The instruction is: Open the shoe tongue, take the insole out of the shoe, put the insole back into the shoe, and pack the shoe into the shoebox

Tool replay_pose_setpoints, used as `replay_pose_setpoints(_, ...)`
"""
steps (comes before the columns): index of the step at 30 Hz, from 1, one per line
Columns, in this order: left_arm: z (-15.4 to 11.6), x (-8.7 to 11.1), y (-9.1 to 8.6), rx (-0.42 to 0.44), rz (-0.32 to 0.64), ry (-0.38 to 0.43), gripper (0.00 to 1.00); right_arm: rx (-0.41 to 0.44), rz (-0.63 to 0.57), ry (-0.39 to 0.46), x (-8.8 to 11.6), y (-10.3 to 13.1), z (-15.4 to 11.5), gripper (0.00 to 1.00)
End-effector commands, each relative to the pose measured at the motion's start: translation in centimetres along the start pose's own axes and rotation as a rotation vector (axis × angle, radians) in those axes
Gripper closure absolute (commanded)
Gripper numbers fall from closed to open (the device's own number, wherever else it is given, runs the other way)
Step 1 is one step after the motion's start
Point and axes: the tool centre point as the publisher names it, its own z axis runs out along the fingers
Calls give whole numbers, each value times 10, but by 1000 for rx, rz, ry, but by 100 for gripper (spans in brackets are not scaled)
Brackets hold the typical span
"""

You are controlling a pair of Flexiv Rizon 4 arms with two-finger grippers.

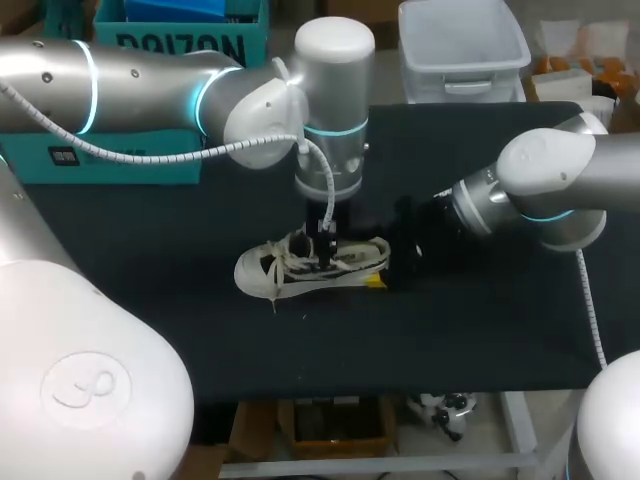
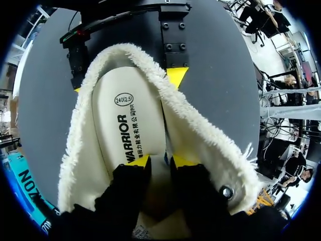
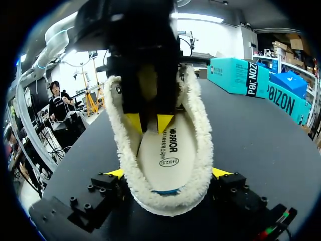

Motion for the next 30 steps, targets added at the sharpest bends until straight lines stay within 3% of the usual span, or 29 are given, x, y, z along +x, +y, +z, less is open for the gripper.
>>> replay_pose_setpoints(1,73,2,1,-6,-11,-70,69,-3,0,1,0,-6,4,100)
replay_pose_setpoints(5,83,-11,-2,-10,-8,-81,74,-3,0,1,0,-6,4,100)
replay_pose_setpoints(11,96,-31,-3,-15,-4,-82,76,-3,0,1,0,-6,4,100)
replay_pose_setpoints(17,112,-50,-6,-41,23,-140,73,-3,0,1,0,-6,4,100)
replay_pose_setpoints(23,119,-69,-8,-45,36,-204,84,-3,0,1,0,-6,4,100)
replay_pose_setpoints(30,126,-87,-10,-37,59,-231,76,-3,0,1,0,-6,4,100)
